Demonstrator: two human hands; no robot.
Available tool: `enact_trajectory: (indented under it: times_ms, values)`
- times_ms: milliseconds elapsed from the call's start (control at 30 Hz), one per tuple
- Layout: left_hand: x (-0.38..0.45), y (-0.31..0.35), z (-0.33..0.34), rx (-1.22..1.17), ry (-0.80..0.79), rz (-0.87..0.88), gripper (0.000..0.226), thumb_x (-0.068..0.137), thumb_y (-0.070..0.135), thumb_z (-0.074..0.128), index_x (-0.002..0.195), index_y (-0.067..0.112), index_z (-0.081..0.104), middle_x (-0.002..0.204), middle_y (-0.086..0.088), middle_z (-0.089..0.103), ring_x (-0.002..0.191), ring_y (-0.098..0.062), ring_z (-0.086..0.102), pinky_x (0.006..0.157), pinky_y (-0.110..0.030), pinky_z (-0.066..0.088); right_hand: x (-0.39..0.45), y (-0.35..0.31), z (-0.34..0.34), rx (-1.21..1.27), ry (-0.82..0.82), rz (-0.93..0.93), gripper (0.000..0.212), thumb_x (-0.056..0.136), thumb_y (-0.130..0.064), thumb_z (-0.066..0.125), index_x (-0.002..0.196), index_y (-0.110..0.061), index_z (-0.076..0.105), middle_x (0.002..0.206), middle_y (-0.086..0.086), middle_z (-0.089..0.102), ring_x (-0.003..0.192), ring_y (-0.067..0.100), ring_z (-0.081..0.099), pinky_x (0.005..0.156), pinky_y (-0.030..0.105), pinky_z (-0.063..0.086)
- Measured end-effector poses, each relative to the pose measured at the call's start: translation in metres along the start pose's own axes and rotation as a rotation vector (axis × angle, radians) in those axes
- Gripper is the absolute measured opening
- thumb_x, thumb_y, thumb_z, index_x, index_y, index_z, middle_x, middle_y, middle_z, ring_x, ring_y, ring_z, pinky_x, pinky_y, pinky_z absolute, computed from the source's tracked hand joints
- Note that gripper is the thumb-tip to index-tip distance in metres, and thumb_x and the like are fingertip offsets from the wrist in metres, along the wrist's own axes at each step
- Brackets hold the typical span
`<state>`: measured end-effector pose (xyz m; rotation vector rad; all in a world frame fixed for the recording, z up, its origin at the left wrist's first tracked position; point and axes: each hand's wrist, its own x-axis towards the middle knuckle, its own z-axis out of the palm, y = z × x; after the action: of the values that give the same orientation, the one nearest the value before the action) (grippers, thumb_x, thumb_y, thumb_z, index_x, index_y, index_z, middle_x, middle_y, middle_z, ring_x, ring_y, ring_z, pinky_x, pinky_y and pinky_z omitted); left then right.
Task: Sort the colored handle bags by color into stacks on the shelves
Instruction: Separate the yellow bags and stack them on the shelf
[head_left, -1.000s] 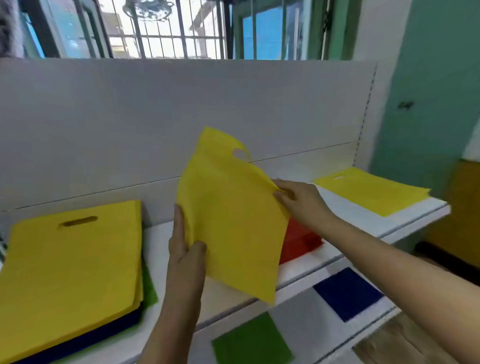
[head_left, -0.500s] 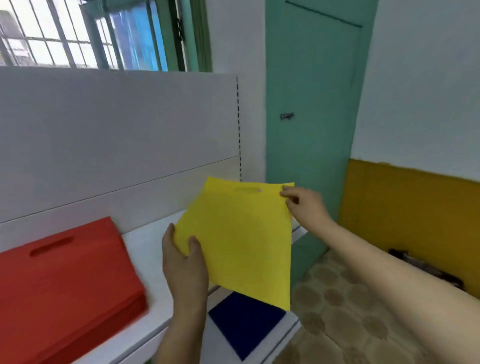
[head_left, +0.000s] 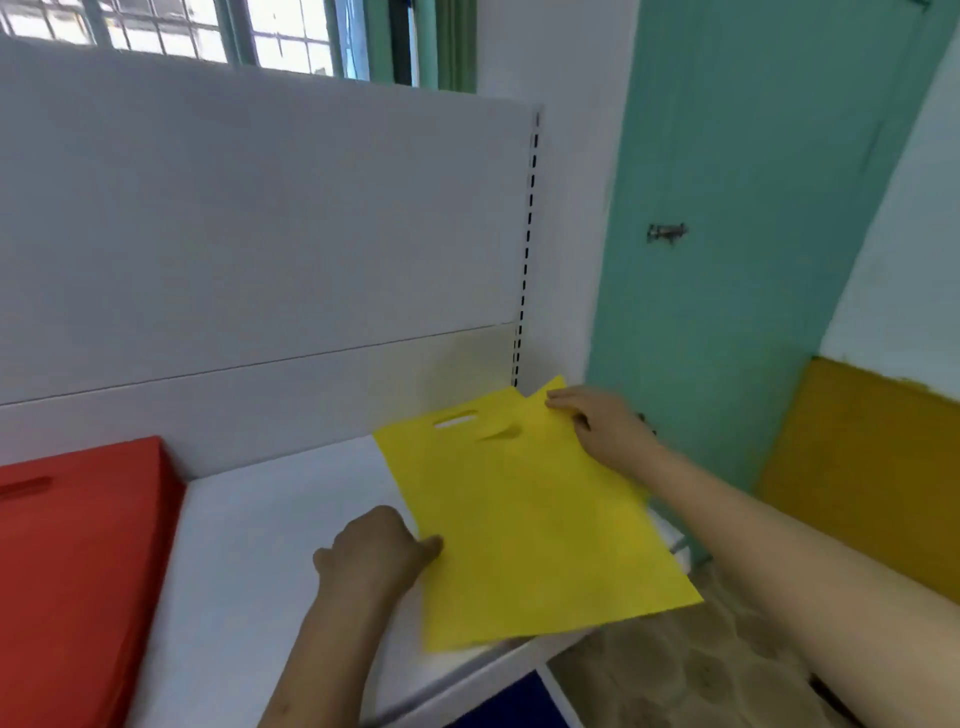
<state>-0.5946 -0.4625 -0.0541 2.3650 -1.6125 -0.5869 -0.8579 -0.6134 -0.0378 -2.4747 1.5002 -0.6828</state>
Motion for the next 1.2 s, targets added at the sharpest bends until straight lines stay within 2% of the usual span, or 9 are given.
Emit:
enact_trajectory:
  times_ms: [133,233,367,567,667,900,1000,1100,1200]
  values:
    - [0.029,0.009,-0.001,-0.048,-0.018,-0.046,0.037,0.082,0.058,0.064,0.087,0.022,0.055,0.095,0.002,0.062,0.095,-0.019,0.061,0.085,-0.033,0.050,0.043,0.013,0.005,-0.013,-0.095,-0.099,0.043,0.096,0.002,0.043,0.136,-0.012,0.055,0.145,0.004,0.049,0.136,0.020,0.041,0.105,0.008,0.014]
    - [0.039,0.015,0.003,-0.093,0.064,-0.091,0.037,0.085,0.053,0.063,0.089,0.017,0.057,0.086,0.001,0.059,0.091,-0.021,0.061,0.074,-0.030,0.048,0.072,0.024,0.018,0.034,-0.075,-0.140,0.045,0.094,0.003,0.045,0.134,-0.013,0.056,0.143,0.005,0.050,0.135,0.021,0.044,0.108,0.014,0.019]
    - [0.038,0.027,0.015,-0.170,0.207,-0.170,0.034,0.091,0.048,0.059,0.095,0.015,0.056,0.080,0.006,0.050,0.084,-0.018,0.054,0.077,-0.032,0.047,0.096,0.035,0.033,0.047,-0.134,-0.175,0.046,0.095,0.002,0.044,0.138,-0.012,0.053,0.148,0.004,0.045,0.137,0.019,0.039,0.110,0.015,0.016]
    - [0.030,0.054,0.039,-0.335,0.318,-0.290,0.057,0.092,0.047,0.057,0.135,0.009,0.052,0.128,-0.013,0.056,0.116,-0.028,0.055,0.087,-0.032,0.046,0.122,0.044,0.050,-0.019,-0.349,-0.190,0.049,0.099,-0.017,0.048,0.147,-0.011,0.039,0.159,0.009,0.021,0.146,0.021,0.021,0.115,0.024,0.015]
    - [0.025,0.069,0.049,-0.348,0.378,-0.337,0.059,0.092,0.046,0.057,0.140,0.014,0.048,0.136,-0.013,0.053,0.124,-0.031,0.050,0.101,-0.039,0.043,0.125,0.047,0.060,-0.068,-0.393,-0.155,0.049,0.096,-0.024,0.051,0.142,-0.009,0.044,0.155,0.016,0.028,0.142,0.026,0.029,0.109,0.027,0.028]
    - [0.013,0.090,0.061,-0.298,0.424,-0.359,0.059,0.087,0.036,0.065,0.141,0.021,0.047,0.142,-0.012,0.043,0.132,-0.030,0.039,0.105,-0.032,0.031,0.131,0.039,0.064,-0.068,-0.368,-0.099,0.033,0.094,-0.023,0.052,0.120,-0.004,0.053,0.128,0.018,0.051,0.111,0.031,0.053,0.073,0.029,0.040]
    - [-0.002,0.088,0.054,-0.365,0.479,-0.344,0.060,0.088,0.033,0.064,0.143,0.020,0.046,0.142,-0.012,0.043,0.131,-0.030,0.041,0.105,-0.035,0.034,0.124,0.023,0.057,-0.129,-0.295,-0.044,0.039,0.095,-0.030,0.049,0.124,-0.004,0.049,0.135,0.020,0.041,0.113,0.038,0.048,0.073,0.035,0.040]
    - [-0.029,0.078,0.046,-0.351,0.563,-0.283,0.058,0.091,0.033,0.061,0.145,0.019,0.044,0.145,-0.008,0.043,0.135,-0.026,0.037,0.106,-0.034,0.033,0.112,-0.023,0.042,-0.098,-0.170,-0.171,0.035,0.098,-0.031,0.045,0.119,-0.004,0.050,0.125,0.017,0.046,0.113,0.038,0.046,0.075,0.037,0.038]
    - [-0.064,0.055,0.037,-0.348,0.669,-0.233,0.055,0.093,0.030,0.059,0.145,0.019,0.044,0.145,-0.004,0.044,0.135,-0.020,0.038,0.107,-0.026,0.029,0.092,-0.096,0.032,0.029,-0.150,-0.302,0.045,0.099,-0.035,0.044,0.132,-0.003,0.046,0.135,0.018,0.045,0.124,0.038,0.042,0.091,0.041,0.041]
